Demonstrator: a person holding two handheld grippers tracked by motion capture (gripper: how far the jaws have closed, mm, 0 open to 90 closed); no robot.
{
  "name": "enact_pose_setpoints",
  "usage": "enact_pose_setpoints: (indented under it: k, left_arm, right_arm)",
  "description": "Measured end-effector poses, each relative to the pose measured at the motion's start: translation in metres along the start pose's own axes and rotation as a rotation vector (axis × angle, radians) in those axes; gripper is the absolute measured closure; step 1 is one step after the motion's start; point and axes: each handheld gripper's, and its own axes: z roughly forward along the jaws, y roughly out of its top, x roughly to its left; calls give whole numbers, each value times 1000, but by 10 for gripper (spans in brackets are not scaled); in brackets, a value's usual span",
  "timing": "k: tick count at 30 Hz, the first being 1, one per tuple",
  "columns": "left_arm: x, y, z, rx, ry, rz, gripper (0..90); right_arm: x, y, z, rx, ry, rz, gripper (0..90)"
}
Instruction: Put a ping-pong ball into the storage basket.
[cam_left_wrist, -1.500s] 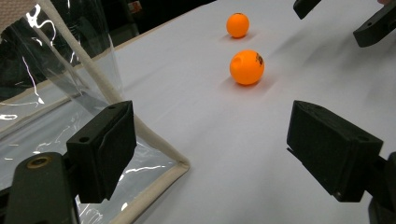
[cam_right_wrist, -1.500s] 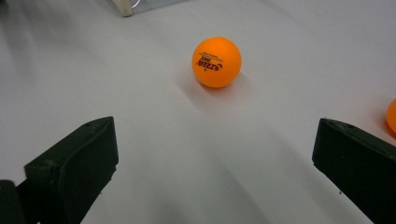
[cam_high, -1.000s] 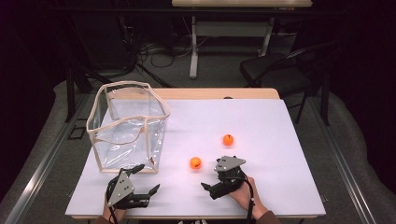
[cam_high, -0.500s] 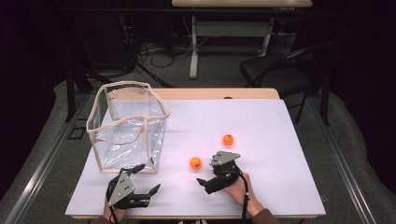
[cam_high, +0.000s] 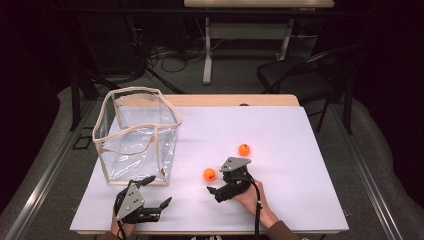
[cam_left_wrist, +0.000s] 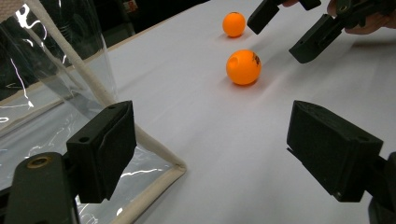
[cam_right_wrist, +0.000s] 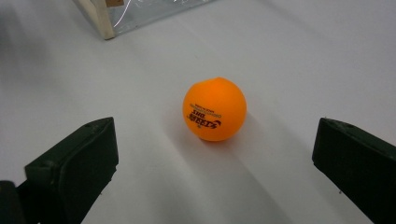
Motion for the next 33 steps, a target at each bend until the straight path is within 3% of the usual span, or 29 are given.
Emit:
enact_pose_setpoints:
  k: [16, 22, 30, 33]
  left_arm:
    - [0, 0, 0, 0, -2, -2, 159]
    - [0, 0, 0, -1, -2, -2, 159]
    - [0, 0, 0, -1, -3, -3, 159]
    - [0, 0, 0, -3, -2, -3, 159]
  right_arm:
    - [-1, 9, 17, 25, -4, 4, 13]
    - [-1, 11, 22, 24, 4, -4, 157]
    - [-1, 11, 28, 74, 6, -12, 384]
    - [0, 11, 28, 84, 4, -13, 414]
